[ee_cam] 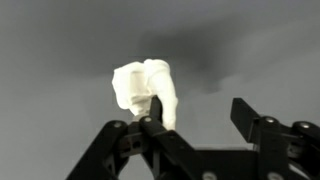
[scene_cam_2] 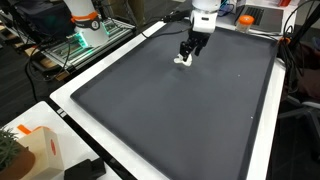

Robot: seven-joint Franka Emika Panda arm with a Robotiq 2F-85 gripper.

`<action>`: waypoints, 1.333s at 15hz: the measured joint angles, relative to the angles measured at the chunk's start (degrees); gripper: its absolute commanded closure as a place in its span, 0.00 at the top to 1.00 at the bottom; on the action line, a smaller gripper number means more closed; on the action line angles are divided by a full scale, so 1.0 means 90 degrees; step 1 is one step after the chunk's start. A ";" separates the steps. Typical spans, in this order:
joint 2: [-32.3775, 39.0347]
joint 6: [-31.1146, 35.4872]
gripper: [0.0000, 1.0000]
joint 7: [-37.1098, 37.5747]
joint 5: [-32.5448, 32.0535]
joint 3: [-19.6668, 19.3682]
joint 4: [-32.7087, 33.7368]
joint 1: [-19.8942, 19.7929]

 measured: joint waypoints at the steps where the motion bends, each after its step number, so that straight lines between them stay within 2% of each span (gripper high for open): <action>1: -0.0019 -0.0045 1.00 -0.0020 0.0055 0.0009 0.0001 -0.0010; 5: -0.0029 -0.0295 1.00 -0.0415 0.0548 0.0191 0.0003 -0.0094; 10: -0.0007 -0.0489 1.00 -0.1520 0.1642 0.0607 0.0027 -0.0468; 17: 0.0373 -0.0505 1.00 -0.1524 0.1612 0.0565 0.0214 -0.0495; 20: 0.0421 -0.0411 1.00 -0.1081 0.0958 0.0303 0.0270 -0.0238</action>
